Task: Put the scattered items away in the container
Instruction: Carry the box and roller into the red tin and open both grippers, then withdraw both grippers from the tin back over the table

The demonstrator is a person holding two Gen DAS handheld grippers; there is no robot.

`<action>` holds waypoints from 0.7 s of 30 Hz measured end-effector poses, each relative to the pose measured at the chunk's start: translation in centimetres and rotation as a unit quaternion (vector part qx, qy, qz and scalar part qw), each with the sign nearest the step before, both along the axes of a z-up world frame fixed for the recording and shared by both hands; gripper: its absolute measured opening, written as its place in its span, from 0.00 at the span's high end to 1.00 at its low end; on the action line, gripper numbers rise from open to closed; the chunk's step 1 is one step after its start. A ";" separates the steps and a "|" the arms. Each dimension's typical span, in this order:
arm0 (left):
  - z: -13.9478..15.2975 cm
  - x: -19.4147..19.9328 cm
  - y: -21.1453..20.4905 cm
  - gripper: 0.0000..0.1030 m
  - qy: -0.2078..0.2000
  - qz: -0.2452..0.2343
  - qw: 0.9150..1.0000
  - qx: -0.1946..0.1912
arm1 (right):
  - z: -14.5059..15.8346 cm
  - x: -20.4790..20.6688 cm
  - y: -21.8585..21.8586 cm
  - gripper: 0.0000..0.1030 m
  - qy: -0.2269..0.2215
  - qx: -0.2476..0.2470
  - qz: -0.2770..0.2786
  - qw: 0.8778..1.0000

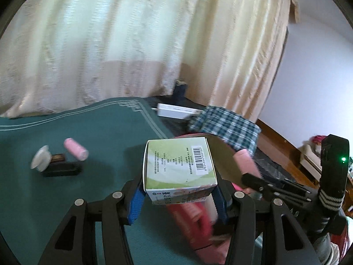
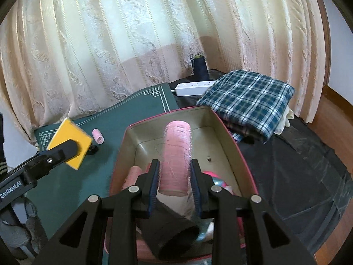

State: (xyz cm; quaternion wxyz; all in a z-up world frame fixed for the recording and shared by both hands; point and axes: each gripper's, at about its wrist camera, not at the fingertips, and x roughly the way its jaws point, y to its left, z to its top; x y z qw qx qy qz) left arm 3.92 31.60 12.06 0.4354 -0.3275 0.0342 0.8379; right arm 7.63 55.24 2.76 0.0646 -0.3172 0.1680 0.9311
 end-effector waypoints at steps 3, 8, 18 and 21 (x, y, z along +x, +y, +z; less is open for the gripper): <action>-0.3 0.1 2.0 0.37 -0.015 -0.015 1.000 0.001 | -0.2 0.1 0.7 0.56 0.002 -0.006 -0.002 1.000; -0.7 0.1 3.8 0.16 -0.021 -0.025 0.999 0.005 | -0.3 0.9 2.3 0.22 0.018 -0.009 -0.024 1.000; -0.8 -3.1 3.2 0.16 -0.007 0.008 1.000 -0.014 | 1.4 1.3 1.9 0.22 0.045 0.016 -0.028 0.998; -1.0 -3.8 1.5 0.16 -0.012 0.020 1.000 -0.014 | 1.7 0.7 1.3 0.22 0.042 0.006 -0.022 0.999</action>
